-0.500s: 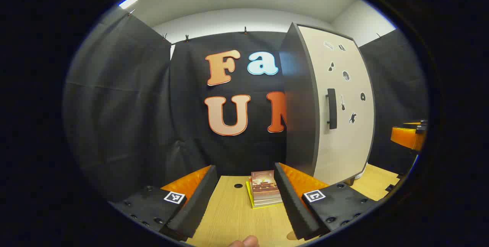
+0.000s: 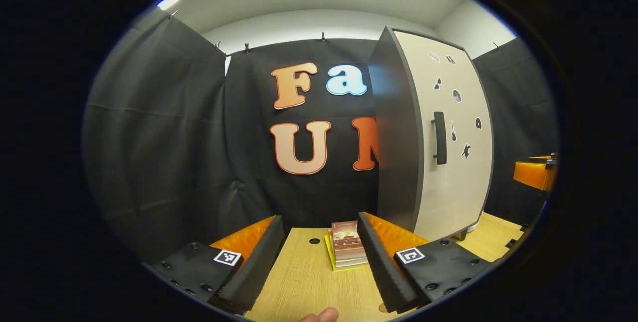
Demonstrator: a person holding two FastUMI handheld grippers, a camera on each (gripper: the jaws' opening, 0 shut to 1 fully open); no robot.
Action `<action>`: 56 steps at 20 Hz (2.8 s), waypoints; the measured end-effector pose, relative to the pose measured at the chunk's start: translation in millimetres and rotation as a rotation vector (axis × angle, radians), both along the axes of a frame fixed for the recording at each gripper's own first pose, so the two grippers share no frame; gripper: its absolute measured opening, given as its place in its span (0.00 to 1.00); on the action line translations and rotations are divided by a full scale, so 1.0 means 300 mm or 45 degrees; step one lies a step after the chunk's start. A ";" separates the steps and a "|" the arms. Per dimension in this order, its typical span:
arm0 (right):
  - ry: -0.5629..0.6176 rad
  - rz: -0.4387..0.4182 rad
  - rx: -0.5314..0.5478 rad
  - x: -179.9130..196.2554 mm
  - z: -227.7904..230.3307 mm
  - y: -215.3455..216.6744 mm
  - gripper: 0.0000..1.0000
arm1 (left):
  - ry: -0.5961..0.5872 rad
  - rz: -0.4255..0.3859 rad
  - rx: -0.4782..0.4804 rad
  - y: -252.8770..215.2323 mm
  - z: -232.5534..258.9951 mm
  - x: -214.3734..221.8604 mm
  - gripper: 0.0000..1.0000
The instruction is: Open the cabinet door with the right hand, grasp the bottle in the cabinet with the left hand and place it on the coaster, then close the cabinet door with the right hand.
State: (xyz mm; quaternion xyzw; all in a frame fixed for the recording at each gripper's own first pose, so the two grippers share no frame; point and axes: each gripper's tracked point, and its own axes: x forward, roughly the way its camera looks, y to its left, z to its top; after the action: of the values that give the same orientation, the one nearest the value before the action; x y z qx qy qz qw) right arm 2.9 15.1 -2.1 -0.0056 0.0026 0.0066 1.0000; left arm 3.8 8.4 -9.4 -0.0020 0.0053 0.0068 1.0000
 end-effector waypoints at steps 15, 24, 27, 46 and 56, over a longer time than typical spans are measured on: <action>-0.056 0.071 -0.002 0.415 0.121 0.106 0.95 | 0.065 0.029 -0.043 0.082 -0.115 0.057 0.97; -0.055 0.050 -0.017 0.725 0.145 0.136 1.00 | 0.152 0.093 -0.042 0.217 -0.225 0.163 0.97; -0.071 0.054 -0.024 0.795 0.163 0.145 0.89 | 0.190 0.117 -0.049 0.247 -0.266 0.185 0.97; -0.021 0.058 0.020 0.713 0.180 0.114 0.24 | 0.225 0.126 0.006 0.213 -0.264 0.066 0.97; -0.018 0.149 0.056 0.309 0.136 -0.151 0.21 | 0.204 0.114 0.068 -0.053 -0.152 -0.177 0.97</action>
State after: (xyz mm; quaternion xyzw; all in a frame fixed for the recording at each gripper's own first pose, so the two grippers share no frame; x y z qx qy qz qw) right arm 95.7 -30.3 38.9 0.0162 -0.0048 0.0651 0.9977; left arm -49.3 -7.5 -54.9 0.0251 0.0850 0.0518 0.9947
